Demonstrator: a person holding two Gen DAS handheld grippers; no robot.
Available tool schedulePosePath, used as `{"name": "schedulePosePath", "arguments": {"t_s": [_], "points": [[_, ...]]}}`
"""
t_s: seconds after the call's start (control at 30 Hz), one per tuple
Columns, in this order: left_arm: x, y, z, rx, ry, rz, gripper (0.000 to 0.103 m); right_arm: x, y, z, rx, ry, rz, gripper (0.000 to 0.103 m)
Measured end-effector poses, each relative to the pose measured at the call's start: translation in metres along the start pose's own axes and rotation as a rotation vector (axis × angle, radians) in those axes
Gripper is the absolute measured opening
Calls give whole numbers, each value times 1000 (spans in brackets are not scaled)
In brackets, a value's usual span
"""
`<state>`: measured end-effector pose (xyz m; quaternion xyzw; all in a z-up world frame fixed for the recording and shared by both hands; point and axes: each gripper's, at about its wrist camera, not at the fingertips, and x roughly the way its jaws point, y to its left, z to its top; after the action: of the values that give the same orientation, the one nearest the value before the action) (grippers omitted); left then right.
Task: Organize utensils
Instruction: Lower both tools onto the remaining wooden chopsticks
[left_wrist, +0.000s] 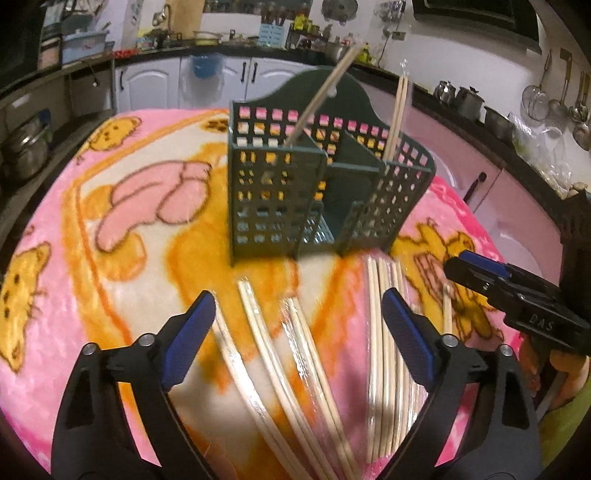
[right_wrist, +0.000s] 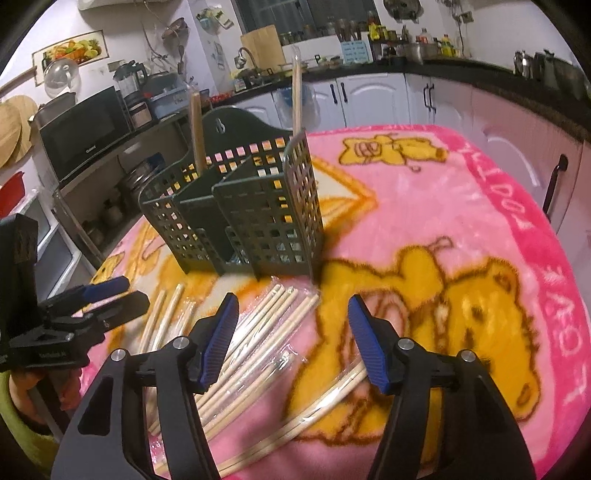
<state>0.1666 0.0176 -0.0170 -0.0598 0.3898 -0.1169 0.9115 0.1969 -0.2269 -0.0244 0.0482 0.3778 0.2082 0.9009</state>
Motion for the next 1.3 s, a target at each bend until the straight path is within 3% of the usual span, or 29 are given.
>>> {"name": "schedulePosePath", "arguments": {"t_s": [0.13, 0.3, 0.5, 0.67, 0.73, 1.13, 1.3], "points": [[9, -2, -6, -2, 37, -18, 73, 8, -4, 0, 15, 31, 8, 53], [20, 0, -9, -16, 87, -56, 59, 16, -6, 0, 22, 60, 18, 49], [32, -1, -9, -13, 133, -68, 51, 29, -4, 3, 1, 102, -2, 45], [39, -3, -5, -7, 151, -71, 50, 45, -4, 8, -8, 128, -26, 42], [42, -4, -4, -3, 162, -71, 45, 51, -5, 11, -15, 139, -49, 40], [57, -6, 3, 15, 202, -50, 44, 76, -17, 15, -14, 166, -74, 29], [64, -9, 7, 20, 210, -46, 44, 75, -19, 15, -10, 163, -71, 19]]}}
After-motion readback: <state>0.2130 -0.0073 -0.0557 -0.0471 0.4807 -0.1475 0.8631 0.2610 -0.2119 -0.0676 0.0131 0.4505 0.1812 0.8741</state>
